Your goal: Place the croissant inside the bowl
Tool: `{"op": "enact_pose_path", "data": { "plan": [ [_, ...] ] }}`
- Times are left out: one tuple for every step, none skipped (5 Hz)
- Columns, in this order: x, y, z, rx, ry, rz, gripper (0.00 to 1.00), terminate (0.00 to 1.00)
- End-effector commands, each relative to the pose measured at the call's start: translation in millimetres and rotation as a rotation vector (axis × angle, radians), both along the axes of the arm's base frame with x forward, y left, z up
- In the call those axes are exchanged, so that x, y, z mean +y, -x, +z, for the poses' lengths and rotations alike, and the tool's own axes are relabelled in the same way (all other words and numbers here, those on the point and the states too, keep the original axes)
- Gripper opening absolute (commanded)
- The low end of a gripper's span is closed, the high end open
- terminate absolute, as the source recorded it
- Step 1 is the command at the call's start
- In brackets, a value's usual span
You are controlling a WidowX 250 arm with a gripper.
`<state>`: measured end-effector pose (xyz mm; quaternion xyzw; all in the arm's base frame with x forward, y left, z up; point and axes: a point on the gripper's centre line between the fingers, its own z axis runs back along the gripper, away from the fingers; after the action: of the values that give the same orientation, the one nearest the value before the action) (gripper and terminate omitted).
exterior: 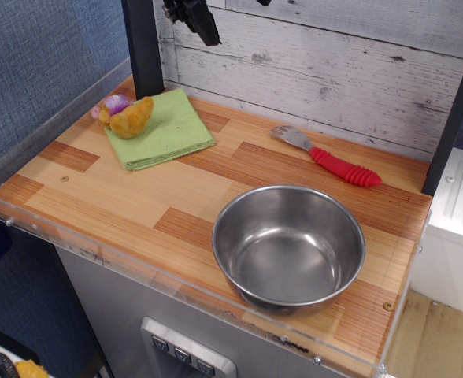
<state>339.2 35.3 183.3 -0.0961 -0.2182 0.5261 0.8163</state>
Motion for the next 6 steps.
{"op": "enact_pose_path", "data": {
  "plan": [
    [0,0,0,0.0,0.0,0.0,1.0,0.0],
    [3,-1,-1,-0.001,0.0,0.035,1.0,0.0],
    [9,4,-2,0.013,0.07,0.183,1.0,0.0],
    [19,11,1,0.047,0.127,0.435,1.0,0.0],
    [28,21,-8,0.104,0.195,0.689,1.0,0.0],
    [39,19,-20,0.141,0.195,0.828,1.0,0.0]
  ]
}}
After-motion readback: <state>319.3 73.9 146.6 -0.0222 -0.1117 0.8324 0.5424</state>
